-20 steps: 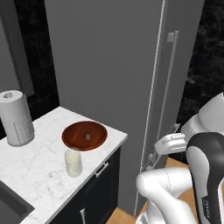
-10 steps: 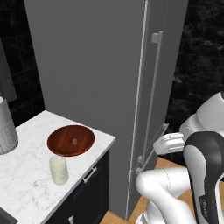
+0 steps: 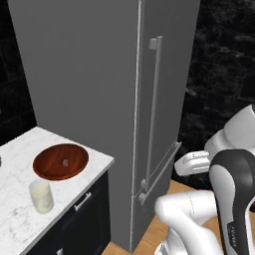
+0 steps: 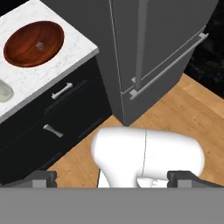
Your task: Grab a lemon wedge from the fridge and one ice cube from the ice bowl, and put them in the glass of lemonade.
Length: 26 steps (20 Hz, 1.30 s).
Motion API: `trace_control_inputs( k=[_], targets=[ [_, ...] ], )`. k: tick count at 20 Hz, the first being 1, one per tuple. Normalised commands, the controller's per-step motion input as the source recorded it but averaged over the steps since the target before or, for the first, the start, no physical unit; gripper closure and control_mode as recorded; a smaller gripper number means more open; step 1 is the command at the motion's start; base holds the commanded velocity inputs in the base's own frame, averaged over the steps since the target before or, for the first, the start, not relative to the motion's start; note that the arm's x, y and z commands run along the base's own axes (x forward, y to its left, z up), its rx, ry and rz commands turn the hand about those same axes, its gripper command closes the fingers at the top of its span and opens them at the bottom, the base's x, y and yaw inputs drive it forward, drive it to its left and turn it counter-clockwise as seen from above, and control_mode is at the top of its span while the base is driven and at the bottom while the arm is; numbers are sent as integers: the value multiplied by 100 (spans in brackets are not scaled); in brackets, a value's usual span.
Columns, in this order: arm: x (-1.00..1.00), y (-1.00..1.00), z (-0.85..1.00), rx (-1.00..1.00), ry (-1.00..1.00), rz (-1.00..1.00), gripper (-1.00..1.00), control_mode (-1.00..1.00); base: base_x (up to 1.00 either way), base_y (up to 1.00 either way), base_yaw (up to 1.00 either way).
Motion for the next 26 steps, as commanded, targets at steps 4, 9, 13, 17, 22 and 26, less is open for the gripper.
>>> trace_control_inputs(
  k=[4,9,13,17,22,26],
  targets=[
    [0,0,0,0,0,0,-100,100,0,-27,6],
    [0,0,0,0,0,0,-100,100,-14,-5,17],
    [0,0,0,0,0,0,-100,100,11,-30,19],
    [0,-10,0,0,-2,4,-100,-100,1,-29,13],
    [0,-33,28,-1,-12,8,-100,-100,0,0,0],
    [13,-60,46,0,-14,5,-100,-100,0,0,0]
  ],
)
